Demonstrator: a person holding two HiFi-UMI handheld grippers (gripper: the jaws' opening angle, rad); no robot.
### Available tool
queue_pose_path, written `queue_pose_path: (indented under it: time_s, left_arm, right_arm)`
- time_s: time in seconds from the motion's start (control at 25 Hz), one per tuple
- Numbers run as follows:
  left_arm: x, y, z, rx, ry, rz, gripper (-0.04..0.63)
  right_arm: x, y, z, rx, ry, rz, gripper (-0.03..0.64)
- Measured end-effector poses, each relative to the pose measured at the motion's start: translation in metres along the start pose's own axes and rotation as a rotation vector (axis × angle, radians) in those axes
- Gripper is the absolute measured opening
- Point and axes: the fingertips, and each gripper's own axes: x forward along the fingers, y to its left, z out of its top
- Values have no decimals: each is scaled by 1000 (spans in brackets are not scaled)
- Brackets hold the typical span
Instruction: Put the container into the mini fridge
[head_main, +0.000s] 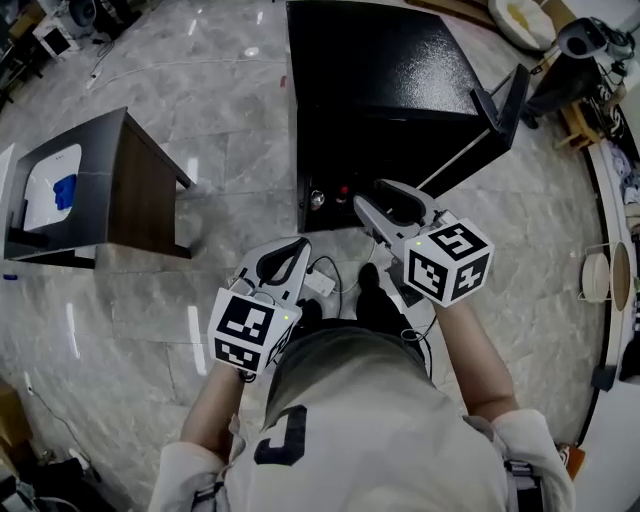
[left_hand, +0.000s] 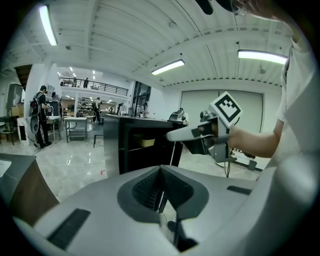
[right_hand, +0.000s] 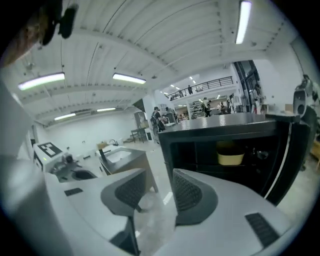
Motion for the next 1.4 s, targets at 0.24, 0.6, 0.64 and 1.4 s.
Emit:
queue_pose_path:
  time_s: [0.24, 0.6, 0.64, 1.4]
  left_arm:
    - [-2, -1, 0, 4, -3, -15, 57]
    - [-3, -17, 5, 30, 3, 32, 57]
    - [-3, -22, 7, 34, 4, 35, 58]
    - [46, -156, 23, 78, 3, 19, 57]
  right_arm:
    - [-18, 55, 10, 107, -78, 174, 156]
    - [-40, 71, -2, 45, -92, 318, 63]
    - [-46, 68, -5, 44, -92, 317, 50]
    - [-195, 21, -43, -1, -92, 359, 34]
